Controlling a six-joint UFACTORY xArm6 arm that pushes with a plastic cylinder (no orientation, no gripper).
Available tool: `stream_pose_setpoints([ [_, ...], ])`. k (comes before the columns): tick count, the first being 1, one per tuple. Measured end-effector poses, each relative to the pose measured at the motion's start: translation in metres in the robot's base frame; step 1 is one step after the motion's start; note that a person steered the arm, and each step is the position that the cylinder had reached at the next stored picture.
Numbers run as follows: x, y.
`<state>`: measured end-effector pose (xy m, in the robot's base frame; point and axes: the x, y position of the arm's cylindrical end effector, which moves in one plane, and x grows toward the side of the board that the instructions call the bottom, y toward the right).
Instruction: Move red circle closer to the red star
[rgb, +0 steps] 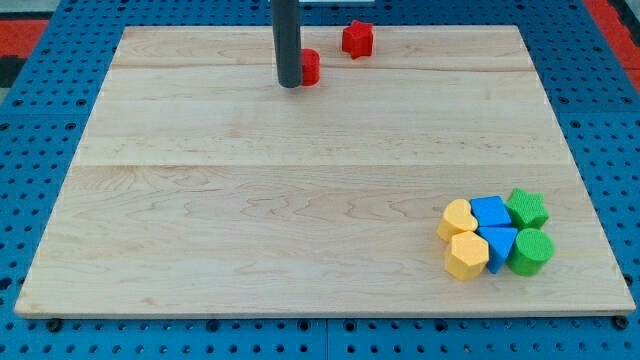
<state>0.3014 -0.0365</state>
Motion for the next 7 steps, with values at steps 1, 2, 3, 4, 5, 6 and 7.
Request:
stream_pose_setpoints([
  [1, -0.012, 0.005],
  [2, -0.025, 0.013],
  [3, -0.043, 0.013],
  [4, -0.055, 0.013],
  [5, -0.059, 0.013],
  [6, -0.064, 0.013],
  [7, -0.065, 0.013],
])
